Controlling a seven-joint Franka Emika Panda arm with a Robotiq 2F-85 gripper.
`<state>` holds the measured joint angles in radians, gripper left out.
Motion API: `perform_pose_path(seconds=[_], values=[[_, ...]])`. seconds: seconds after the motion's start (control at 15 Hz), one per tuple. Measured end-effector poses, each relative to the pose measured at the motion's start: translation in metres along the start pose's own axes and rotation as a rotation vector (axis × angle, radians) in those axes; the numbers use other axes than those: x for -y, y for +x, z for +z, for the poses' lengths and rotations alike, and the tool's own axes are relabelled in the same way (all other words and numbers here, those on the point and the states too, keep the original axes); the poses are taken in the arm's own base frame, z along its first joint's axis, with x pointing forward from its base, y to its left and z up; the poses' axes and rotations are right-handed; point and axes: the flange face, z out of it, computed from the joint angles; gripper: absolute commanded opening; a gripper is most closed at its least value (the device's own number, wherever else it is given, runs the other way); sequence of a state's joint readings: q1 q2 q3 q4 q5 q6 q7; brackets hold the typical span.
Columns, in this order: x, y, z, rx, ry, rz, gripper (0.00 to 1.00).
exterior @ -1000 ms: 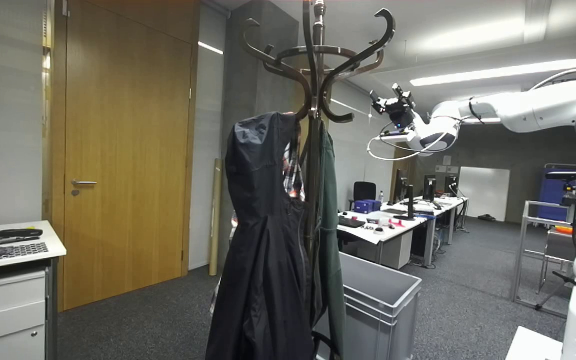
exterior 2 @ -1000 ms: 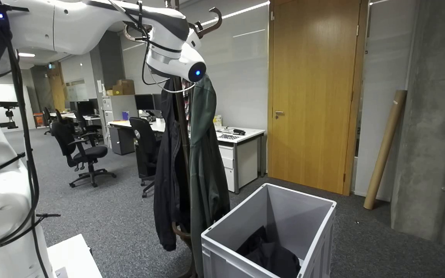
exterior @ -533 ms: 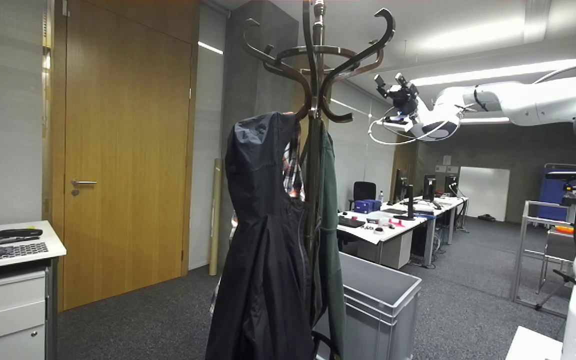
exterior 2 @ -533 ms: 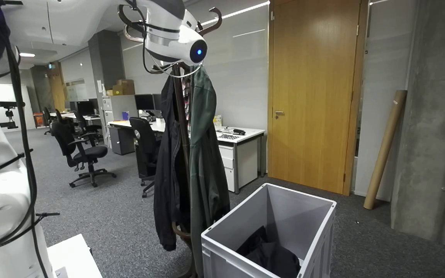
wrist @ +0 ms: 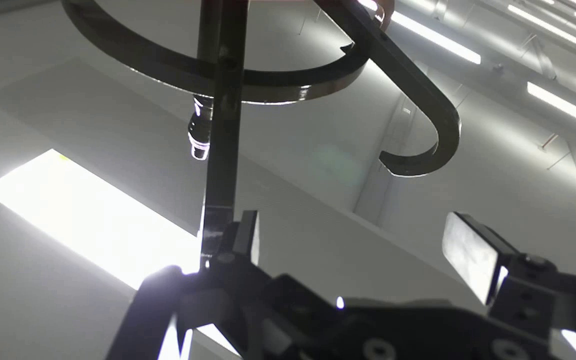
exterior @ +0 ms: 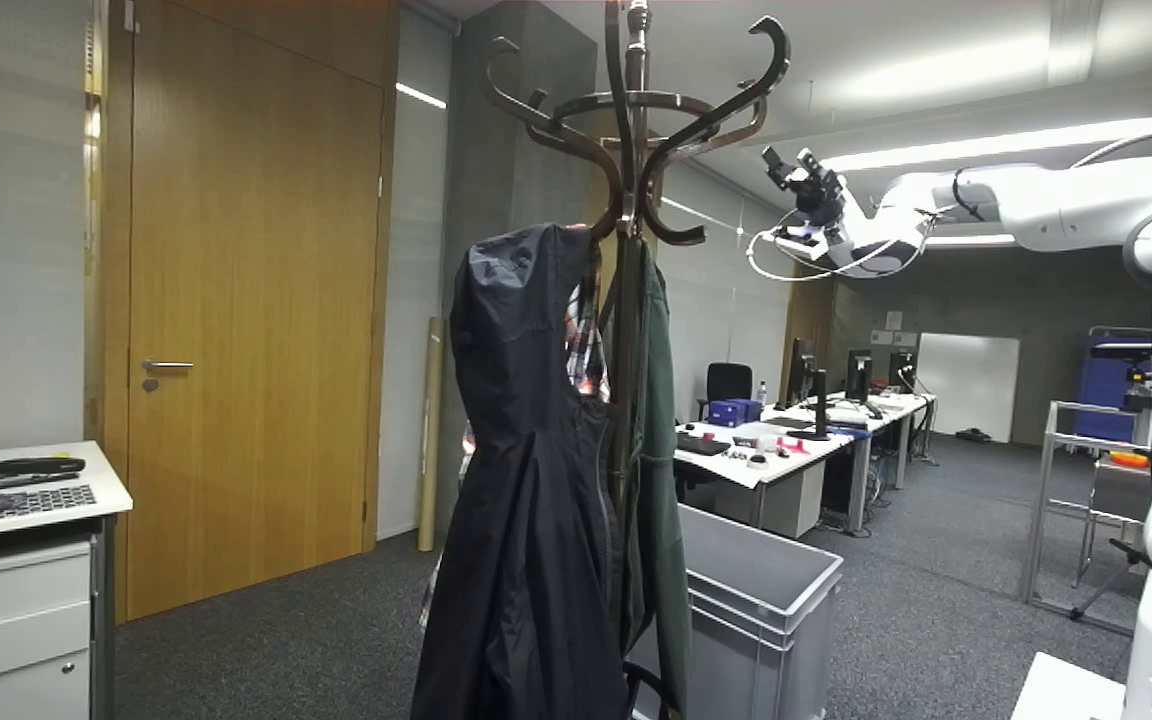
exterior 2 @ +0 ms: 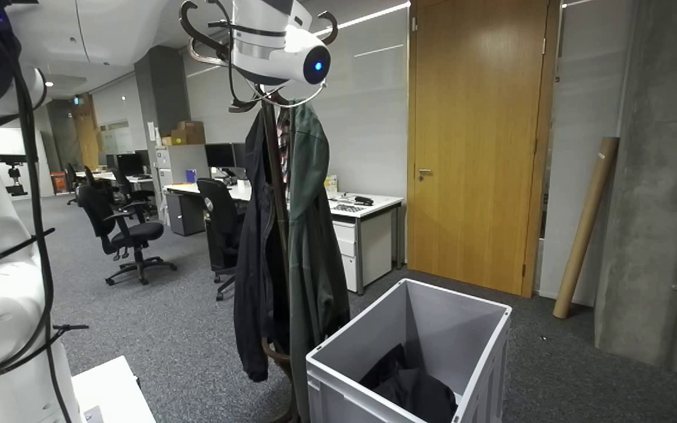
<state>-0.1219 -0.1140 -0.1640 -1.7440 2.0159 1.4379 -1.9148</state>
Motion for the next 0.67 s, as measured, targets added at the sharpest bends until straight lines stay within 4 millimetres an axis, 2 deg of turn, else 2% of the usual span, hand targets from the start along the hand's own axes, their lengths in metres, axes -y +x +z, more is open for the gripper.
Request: perform_pose_path(seconds=[0.27, 0.67], values=[[-0.015, 0.007, -0.008, 0.007, -0.004, -0.032, 1.0], [-0.043, 0.002, 0.008, 0.017, 0.036, -0.065, 1.0]])
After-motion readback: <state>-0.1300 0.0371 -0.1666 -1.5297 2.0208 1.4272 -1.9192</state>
